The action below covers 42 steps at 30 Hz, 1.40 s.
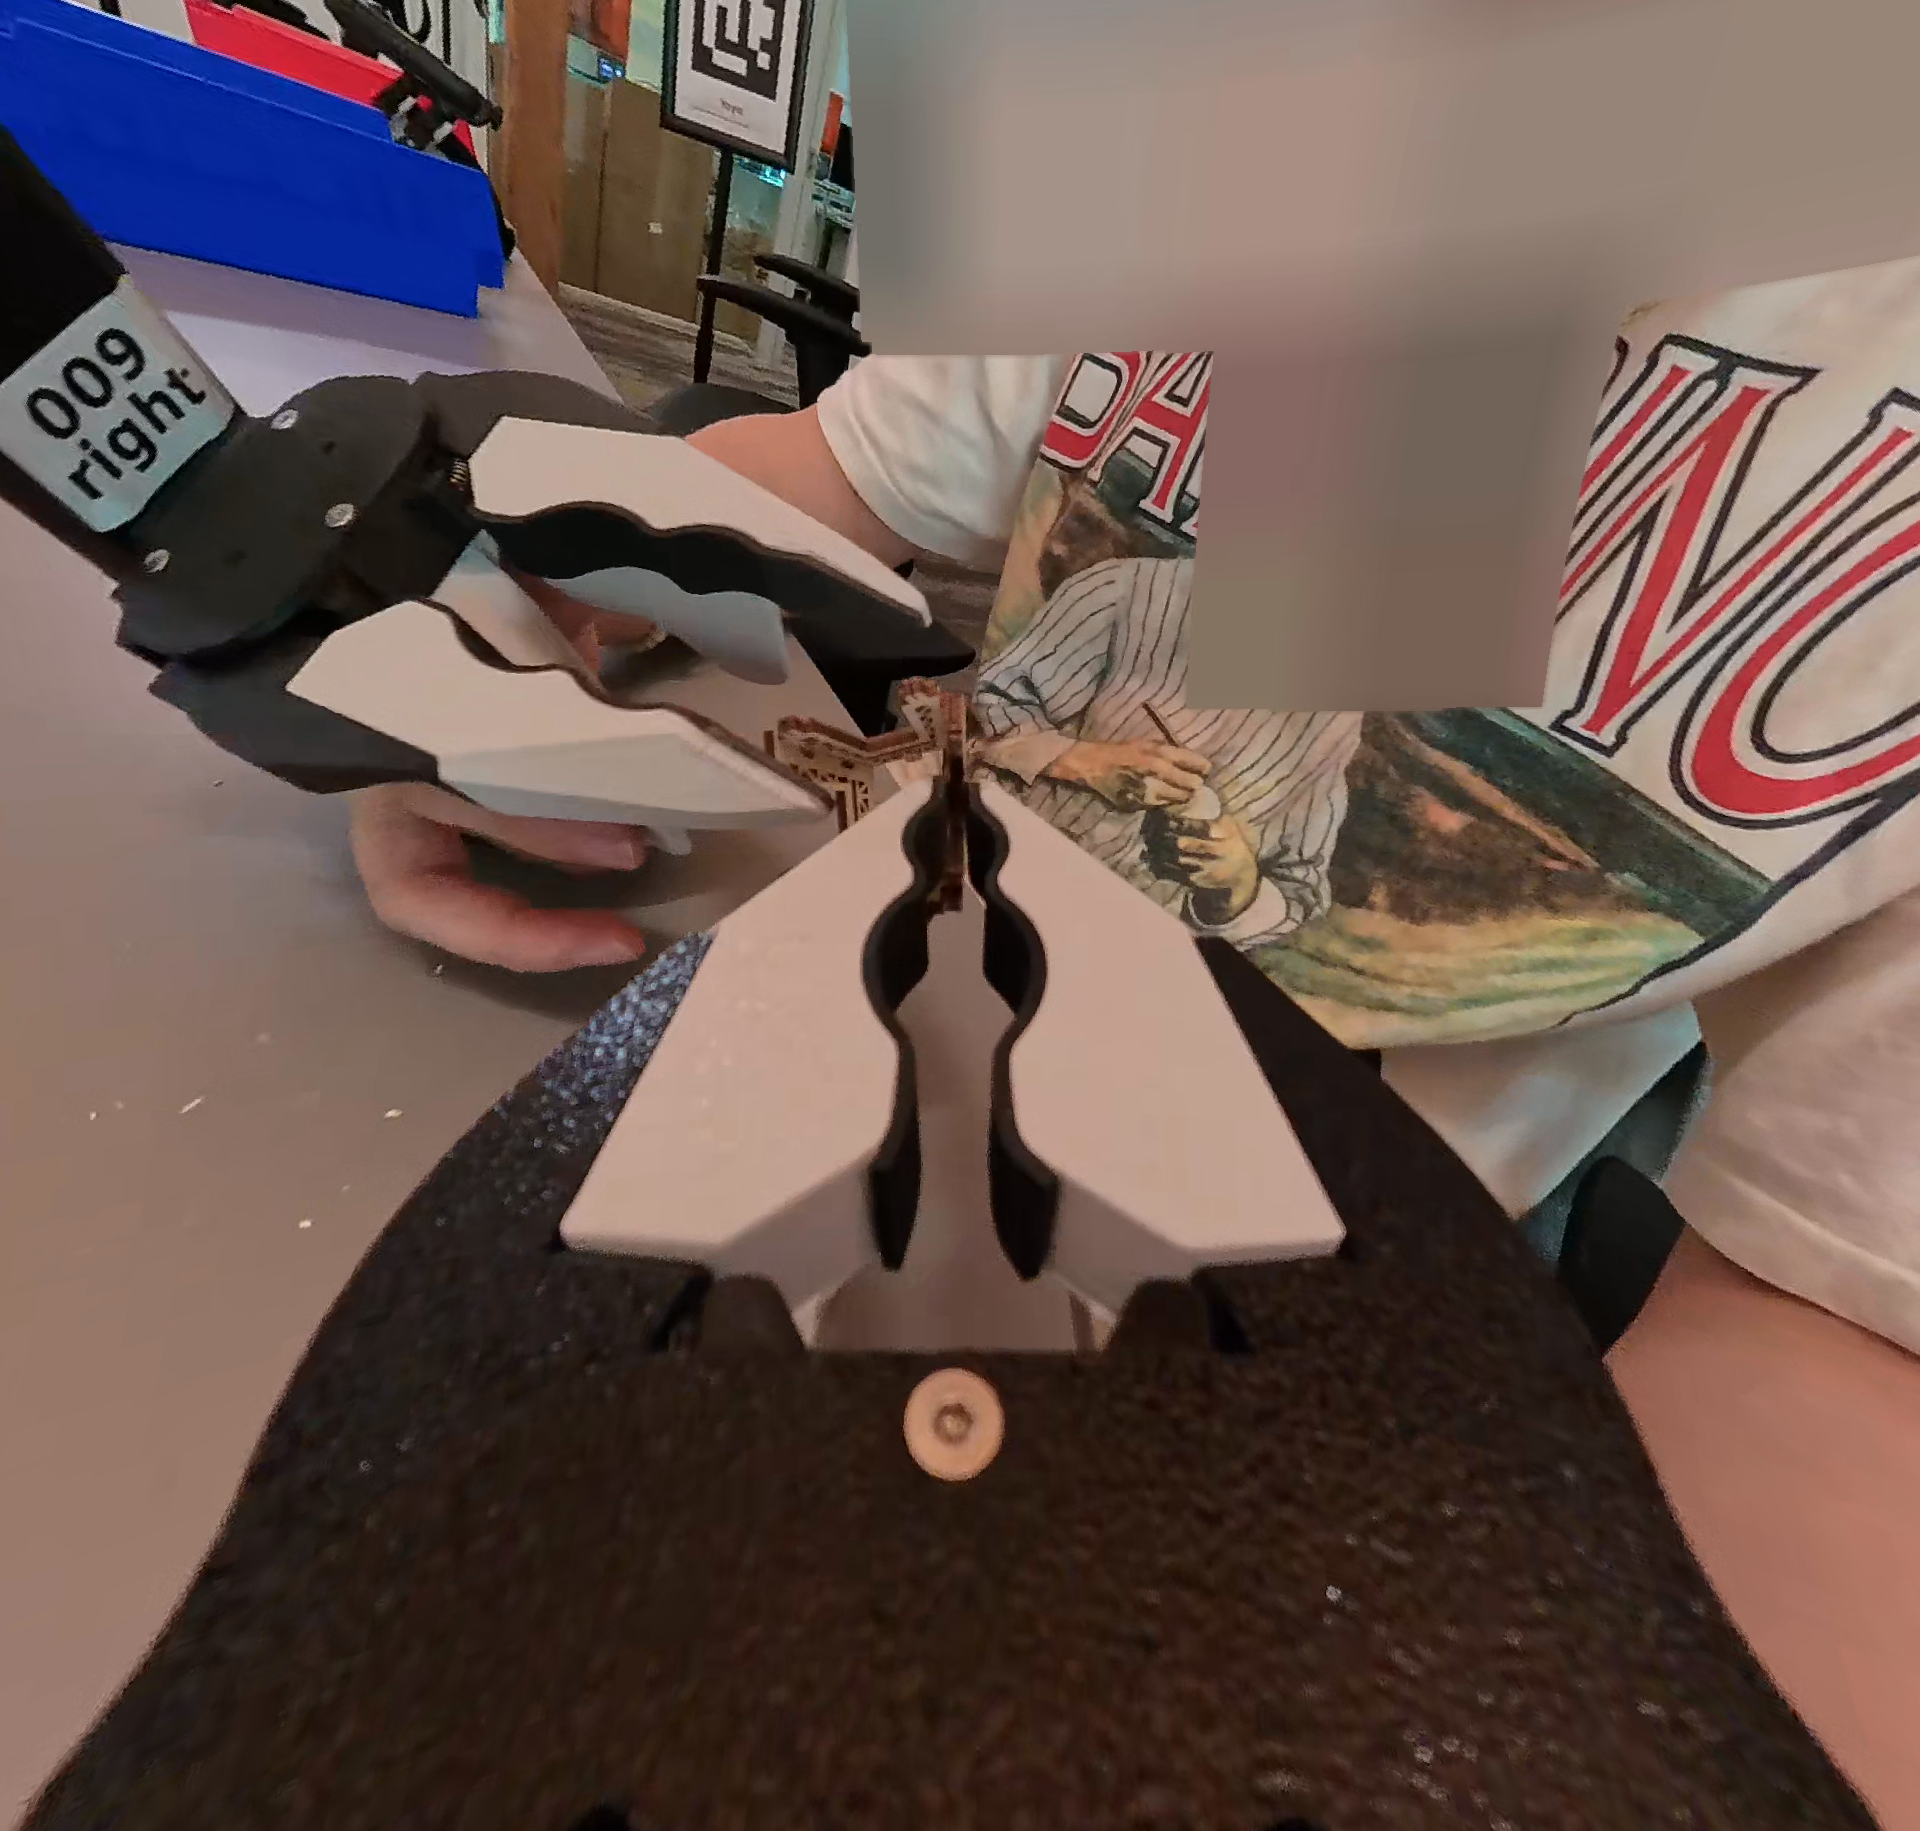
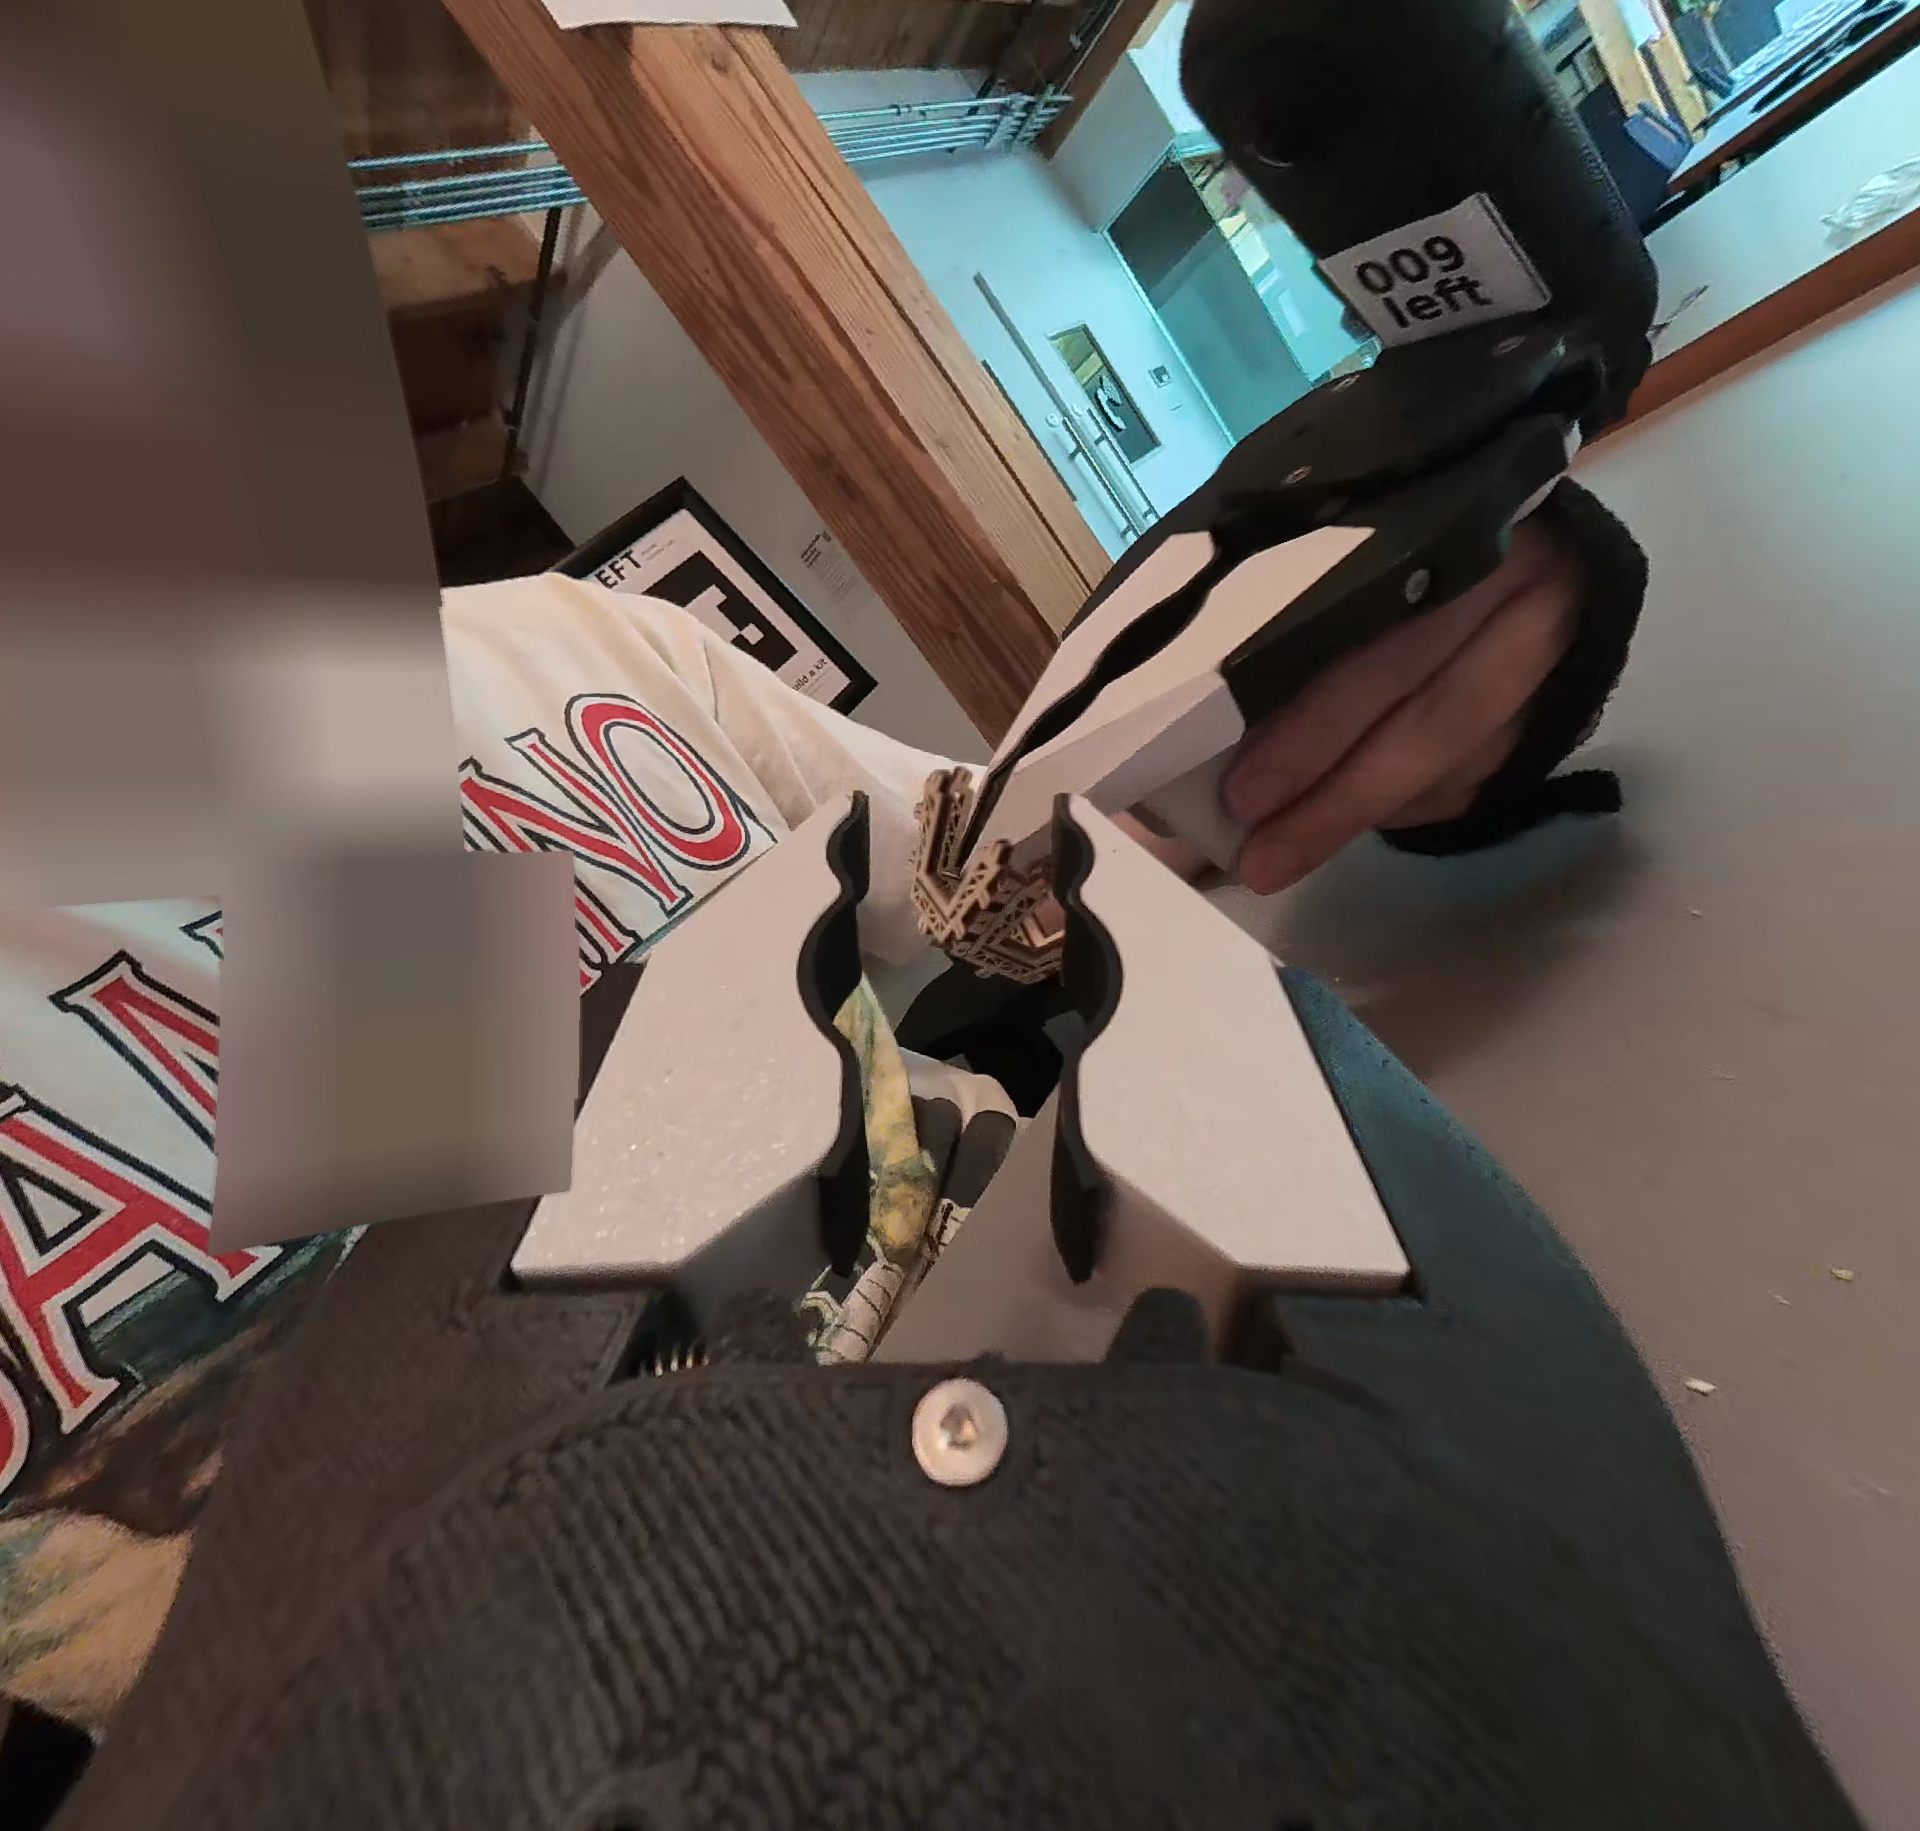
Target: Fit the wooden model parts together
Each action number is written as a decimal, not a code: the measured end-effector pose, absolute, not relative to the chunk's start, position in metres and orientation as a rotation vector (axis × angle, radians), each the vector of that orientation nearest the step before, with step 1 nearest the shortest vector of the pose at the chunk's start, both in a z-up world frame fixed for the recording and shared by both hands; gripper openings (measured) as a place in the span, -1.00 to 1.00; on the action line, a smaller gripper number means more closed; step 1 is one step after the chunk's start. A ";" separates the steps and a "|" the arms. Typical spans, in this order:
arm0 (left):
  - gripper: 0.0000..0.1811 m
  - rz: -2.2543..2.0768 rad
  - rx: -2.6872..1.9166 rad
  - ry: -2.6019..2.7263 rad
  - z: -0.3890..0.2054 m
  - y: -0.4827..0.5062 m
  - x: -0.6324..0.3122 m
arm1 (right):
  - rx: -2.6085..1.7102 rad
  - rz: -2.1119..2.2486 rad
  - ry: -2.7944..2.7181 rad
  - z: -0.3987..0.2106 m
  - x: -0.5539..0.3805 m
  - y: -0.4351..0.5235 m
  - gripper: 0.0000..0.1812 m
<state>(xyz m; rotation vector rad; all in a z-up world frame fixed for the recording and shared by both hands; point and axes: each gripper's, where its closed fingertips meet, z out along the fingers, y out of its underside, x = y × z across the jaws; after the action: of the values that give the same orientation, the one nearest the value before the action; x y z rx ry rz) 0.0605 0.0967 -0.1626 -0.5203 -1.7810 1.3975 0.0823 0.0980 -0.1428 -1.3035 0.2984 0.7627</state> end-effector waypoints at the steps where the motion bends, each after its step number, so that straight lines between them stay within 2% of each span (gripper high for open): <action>1: -1.00 1.404 -0.510 -1.780 -0.162 0.096 0.062 | -1.308 0.761 0.301 -0.143 0.082 0.099 -0.68; 7: -1.00 1.396 -0.514 -1.777 -0.161 0.096 0.060 | -1.326 0.759 0.323 -0.146 0.084 0.101 -0.82; 11: -1.00 1.402 -0.480 -1.801 -0.162 0.096 0.065 | -1.327 0.743 0.334 -0.147 0.086 0.101 -0.65; 22: -1.00 1.424 -0.468 -1.769 -0.157 0.093 0.065 | -1.282 0.748 0.345 -0.143 0.091 0.097 -0.78; 28: -1.00 1.399 -0.432 -1.674 -0.152 0.098 0.062 | -1.320 0.615 0.281 -0.140 0.091 0.090 -0.67; 34: -1.00 1.301 -0.436 -1.681 -0.161 0.101 0.056 | -1.470 0.622 0.221 -0.151 0.076 0.092 -0.76; 38: -1.00 1.246 -0.452 -1.704 -0.170 0.101 0.051 | -1.465 0.669 0.201 -0.152 0.069 0.097 -0.72; 42: -1.00 1.214 -0.421 -1.712 -0.174 0.100 0.053 | -1.472 0.704 0.207 -0.154 0.065 0.100 -0.76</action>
<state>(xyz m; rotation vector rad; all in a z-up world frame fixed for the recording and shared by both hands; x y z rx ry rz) 0.0528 0.0996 -0.1737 -0.4213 -1.7120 1.2140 0.0648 0.1000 -0.1536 -1.4717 0.2072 0.7040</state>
